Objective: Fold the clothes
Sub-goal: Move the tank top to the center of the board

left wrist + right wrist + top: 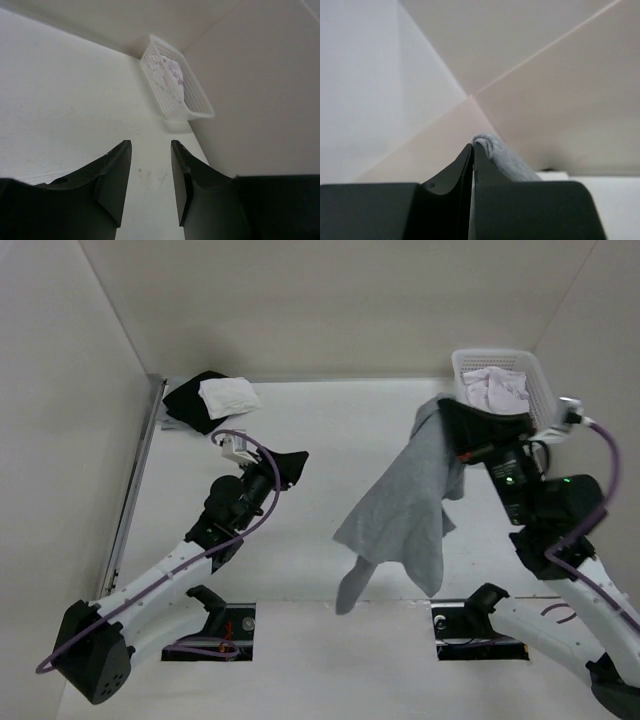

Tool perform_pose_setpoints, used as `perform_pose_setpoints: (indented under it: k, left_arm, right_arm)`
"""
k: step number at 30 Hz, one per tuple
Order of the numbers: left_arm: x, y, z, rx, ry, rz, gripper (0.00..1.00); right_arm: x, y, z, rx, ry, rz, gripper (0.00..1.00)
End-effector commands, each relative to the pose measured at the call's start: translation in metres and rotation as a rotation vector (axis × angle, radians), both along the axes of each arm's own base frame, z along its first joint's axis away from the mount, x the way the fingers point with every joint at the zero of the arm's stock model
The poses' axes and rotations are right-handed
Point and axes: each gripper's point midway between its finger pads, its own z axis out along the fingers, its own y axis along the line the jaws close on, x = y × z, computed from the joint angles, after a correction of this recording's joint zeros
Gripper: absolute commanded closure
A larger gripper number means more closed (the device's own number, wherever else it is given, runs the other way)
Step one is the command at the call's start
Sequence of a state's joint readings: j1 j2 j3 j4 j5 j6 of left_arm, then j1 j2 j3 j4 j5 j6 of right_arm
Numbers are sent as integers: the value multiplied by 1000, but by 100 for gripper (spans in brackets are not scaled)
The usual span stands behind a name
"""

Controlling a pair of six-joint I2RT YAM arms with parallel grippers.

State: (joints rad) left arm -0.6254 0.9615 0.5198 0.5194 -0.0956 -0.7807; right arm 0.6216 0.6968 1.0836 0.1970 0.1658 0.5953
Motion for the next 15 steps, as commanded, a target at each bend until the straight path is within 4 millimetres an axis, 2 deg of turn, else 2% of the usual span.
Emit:
perform_pose_setpoints:
  k: [1, 4, 5, 6, 7, 8, 10, 11, 12, 13, 14, 15]
  left_arm:
    - [1, 37, -28, 63, 77, 131, 64]
    - [0, 56, -47, 109, 114, 187, 64]
    - [1, 61, -54, 123, 128, 202, 64]
    - [2, 69, -61, 144, 145, 226, 64]
    - [2, 74, -67, 158, 161, 242, 65]
    - [3, 80, -73, 177, 180, 263, 65]
    - [3, 84, -79, 200, 195, 278, 66]
    - [2, 87, -84, 222, 210, 286, 66]
    - [1, 87, -93, 253, 232, 284, 66]
    - [-1, 86, -98, 270, 247, 282, 66]
    - [-4, 85, -115, 315, 288, 272, 66]
    - [-6, 84, -124, 335, 308, 267, 66]
  right_arm:
    - [55, 78, -115, -158, 269, 141, 94]
    - [124, 132, -220, -269, 437, 231, 94]
    - [129, 135, -226, -276, 440, 238, 94]
    - [159, 143, -251, -285, 460, 251, 94]
    - [183, 146, -266, -287, 470, 256, 92]
    - [214, 147, -278, -282, 484, 257, 86]
    - [242, 139, -294, -263, 539, 229, 72]
    - [251, 130, -302, -245, 589, 211, 63]
    - [250, 123, -307, -241, 612, 192, 58]
    - [246, 119, -311, -244, 621, 179, 56]
    - [237, 109, -320, -247, 642, 147, 54]
    - [226, 99, -333, -253, 677, 111, 56]
